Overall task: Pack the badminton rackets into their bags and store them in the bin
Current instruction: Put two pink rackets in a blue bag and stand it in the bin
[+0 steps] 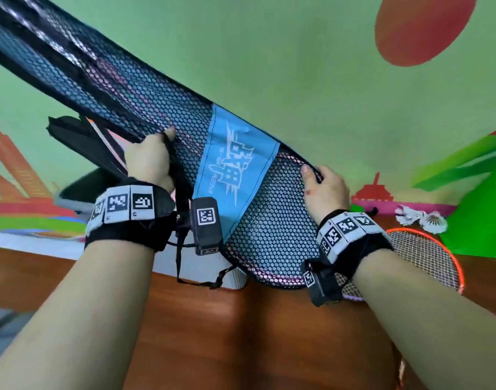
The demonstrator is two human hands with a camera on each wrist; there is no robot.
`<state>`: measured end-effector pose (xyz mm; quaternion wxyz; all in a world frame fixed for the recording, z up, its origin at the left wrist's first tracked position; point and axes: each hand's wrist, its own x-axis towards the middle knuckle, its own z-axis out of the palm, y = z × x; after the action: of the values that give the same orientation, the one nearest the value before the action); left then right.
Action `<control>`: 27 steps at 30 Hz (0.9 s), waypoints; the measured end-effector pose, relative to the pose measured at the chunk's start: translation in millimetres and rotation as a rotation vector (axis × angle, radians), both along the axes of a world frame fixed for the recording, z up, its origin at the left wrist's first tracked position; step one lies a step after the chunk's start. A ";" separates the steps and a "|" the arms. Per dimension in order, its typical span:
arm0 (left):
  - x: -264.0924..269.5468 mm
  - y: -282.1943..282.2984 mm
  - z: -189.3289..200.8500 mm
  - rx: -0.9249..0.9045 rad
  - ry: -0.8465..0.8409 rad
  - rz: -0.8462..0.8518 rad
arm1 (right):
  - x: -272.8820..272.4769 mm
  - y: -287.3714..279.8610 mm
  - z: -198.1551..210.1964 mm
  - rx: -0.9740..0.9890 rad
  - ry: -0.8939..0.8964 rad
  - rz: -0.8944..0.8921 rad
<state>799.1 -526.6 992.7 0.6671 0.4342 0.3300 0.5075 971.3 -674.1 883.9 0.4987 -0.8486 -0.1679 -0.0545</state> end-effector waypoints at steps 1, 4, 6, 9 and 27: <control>1.5 6.0 12.2 0.003 0.055 0.005 | -0.3 5.2 16.0 -0.021 0.002 0.007; -0.3 30.5 48.8 -0.030 0.085 0.081 | -5.3 21.2 61.9 -0.093 -0.002 0.054; -2.3 50.0 69.7 -0.020 0.094 0.169 | -13.4 36.3 89.4 -0.160 -0.036 0.133; -4.4 76.9 90.7 0.008 0.063 0.265 | -25.8 64.5 112.9 -0.256 -0.086 0.254; 10.8 212.1 22.0 -0.124 0.344 0.237 | -51.4 187.5 93.1 -0.252 0.336 0.552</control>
<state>809.9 -314.5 1014.7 0.5622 0.4307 0.5184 0.4793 919.8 -486.6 977.0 0.4067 -0.8232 -0.3120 0.2442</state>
